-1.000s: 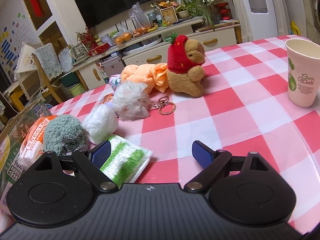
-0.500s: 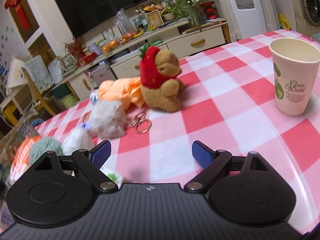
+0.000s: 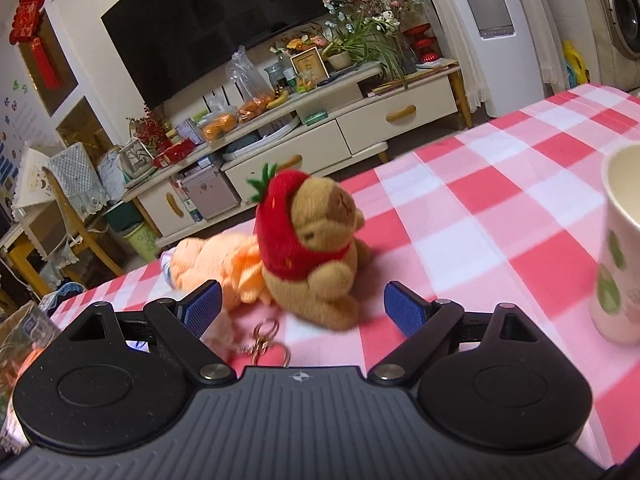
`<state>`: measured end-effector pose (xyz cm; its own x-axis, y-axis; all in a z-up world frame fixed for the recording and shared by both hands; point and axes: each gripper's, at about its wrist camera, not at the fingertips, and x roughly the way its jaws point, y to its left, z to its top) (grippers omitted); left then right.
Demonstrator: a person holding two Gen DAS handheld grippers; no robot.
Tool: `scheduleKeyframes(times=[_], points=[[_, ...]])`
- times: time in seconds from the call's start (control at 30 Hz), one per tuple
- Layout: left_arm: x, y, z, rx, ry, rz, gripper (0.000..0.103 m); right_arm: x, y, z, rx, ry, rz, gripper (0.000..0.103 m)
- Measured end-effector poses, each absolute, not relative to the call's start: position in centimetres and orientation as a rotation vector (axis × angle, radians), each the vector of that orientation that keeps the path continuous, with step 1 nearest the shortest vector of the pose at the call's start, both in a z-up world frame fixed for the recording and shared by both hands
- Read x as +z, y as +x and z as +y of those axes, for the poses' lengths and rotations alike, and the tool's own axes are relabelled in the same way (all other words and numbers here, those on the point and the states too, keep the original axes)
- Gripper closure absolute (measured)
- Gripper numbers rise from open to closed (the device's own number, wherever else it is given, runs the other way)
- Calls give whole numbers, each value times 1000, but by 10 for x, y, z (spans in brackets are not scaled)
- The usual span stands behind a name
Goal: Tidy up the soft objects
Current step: 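Grasp the capybara plush in strawberry hat with right gripper while left grasps the striped towel, then lift and carry the capybara plush and striped towel toward the cardboard box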
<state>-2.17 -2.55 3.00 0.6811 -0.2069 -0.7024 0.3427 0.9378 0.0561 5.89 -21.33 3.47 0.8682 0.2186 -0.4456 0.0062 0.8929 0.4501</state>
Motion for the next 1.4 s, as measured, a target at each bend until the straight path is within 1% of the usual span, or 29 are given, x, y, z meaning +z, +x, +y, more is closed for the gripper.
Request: scheduleKeyframes(times=[0.17, 0.3, 0.6, 0.63, 0.67, 0.7, 0.77, 0.8, 0.97, 1.07, 1.4], points=[[23, -15, -30, -306, 198, 784, 9, 30, 86, -219, 128, 489, 517, 0], [21, -9, -31, -297, 192, 793, 9, 29, 101, -214, 108, 446, 519, 0], [16, -2, -29, -295, 153, 825, 10, 27, 110, -212, 91, 402, 478, 0], [16, -2, -28, -295, 146, 828, 11, 26, 110, -212, 92, 400, 478, 1], [16, -1, -28, -295, 137, 832, 12, 25, 110, -212, 95, 401, 478, 7], [17, -1, -28, -293, 134, 831, 13, 24, 110, -212, 98, 403, 483, 10], [17, -1, -29, -296, 140, 828, 16, 23, 109, -214, 108, 410, 489, 21], [18, -1, -29, -298, 139, 828, 16, 24, 108, -215, 118, 410, 486, 22], [19, -3, -27, -303, 137, 816, 23, 29, 102, -212, 127, 369, 478, 24], [20, -5, -26, -302, 130, 812, 24, 29, 97, -214, 134, 365, 479, 25], [22, -13, -15, -311, 77, 814, 26, 29, 70, -217, 130, 381, 495, 26]])
